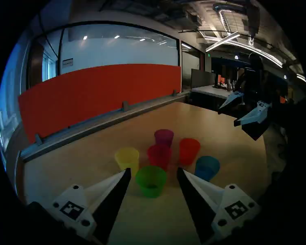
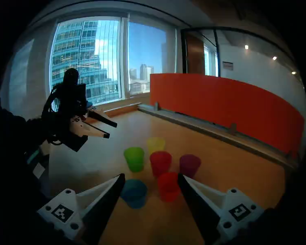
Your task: Pour water
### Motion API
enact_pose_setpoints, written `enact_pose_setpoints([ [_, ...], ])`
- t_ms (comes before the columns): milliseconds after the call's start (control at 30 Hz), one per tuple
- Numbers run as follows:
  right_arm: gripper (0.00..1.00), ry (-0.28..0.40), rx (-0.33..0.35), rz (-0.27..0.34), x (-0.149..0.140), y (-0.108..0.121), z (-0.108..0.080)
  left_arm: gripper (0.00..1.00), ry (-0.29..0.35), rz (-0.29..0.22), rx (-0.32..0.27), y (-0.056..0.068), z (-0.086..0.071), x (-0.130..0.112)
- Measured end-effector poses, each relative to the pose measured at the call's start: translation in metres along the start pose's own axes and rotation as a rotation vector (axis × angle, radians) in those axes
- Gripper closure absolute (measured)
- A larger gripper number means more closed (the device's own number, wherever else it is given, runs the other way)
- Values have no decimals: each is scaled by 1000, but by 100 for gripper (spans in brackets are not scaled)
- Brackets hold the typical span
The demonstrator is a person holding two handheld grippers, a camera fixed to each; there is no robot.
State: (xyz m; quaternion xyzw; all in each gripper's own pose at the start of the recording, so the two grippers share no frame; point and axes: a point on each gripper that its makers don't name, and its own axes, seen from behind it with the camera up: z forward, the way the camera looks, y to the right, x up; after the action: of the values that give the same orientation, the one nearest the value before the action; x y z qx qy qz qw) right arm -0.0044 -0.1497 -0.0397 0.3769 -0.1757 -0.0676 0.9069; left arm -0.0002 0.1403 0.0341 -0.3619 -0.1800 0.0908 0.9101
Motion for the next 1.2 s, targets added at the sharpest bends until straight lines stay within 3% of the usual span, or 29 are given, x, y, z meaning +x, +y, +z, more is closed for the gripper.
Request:
enact_pose_setpoints([
  [800,1,-60,16,-20,-28,-11,14,17,-157,29,6,2,22,-64],
  [1200,1,-76,23,-23,-34,-12,20,17,-254,21,-18,-1,45,-89],
])
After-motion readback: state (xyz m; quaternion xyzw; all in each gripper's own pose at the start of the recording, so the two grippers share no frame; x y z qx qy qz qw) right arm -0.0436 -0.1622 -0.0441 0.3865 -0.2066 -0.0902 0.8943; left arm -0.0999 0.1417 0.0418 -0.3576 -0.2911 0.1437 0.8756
